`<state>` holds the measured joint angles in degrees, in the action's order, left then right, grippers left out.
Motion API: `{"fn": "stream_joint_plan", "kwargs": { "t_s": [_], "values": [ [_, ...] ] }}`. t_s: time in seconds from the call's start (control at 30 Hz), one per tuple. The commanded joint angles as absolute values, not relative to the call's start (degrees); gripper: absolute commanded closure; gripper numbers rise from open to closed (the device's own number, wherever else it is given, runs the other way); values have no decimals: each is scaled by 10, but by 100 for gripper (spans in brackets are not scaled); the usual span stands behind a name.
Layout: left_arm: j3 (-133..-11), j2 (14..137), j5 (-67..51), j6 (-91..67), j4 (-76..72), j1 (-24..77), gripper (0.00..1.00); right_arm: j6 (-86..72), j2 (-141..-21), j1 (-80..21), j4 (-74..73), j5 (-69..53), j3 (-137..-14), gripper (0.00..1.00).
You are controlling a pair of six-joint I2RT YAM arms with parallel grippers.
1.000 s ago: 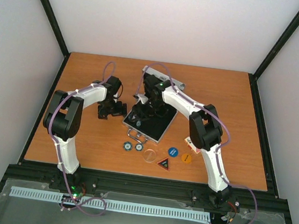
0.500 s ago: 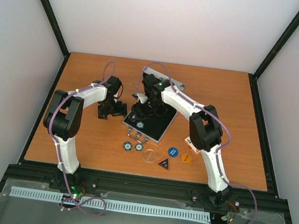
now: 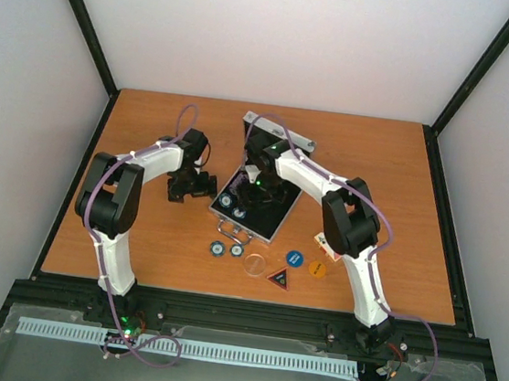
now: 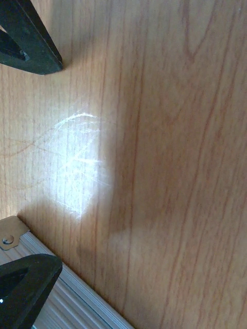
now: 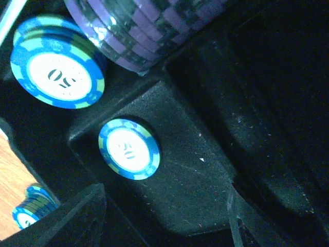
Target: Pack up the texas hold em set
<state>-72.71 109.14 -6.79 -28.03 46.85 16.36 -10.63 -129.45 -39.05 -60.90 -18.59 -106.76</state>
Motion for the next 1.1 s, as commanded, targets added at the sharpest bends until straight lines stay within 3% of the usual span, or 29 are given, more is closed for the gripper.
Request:
{"fn": "stream_joint_plan", "kwargs": {
  "t_s": [0.0,0.63,1.07],
  "values": [
    [-727,1124,-117,-272,442,177,2,-136,-1273,-373,-620,-134,-1045,33],
    [-763,1147,-118,-260,451,191,1,-128,-1236,-384,-607,-159,-1071,34],
    [-726,1123,-100,-247,454,176,1,-89,-1276,-397,-635,-278,-1077,35]
  ]
}}
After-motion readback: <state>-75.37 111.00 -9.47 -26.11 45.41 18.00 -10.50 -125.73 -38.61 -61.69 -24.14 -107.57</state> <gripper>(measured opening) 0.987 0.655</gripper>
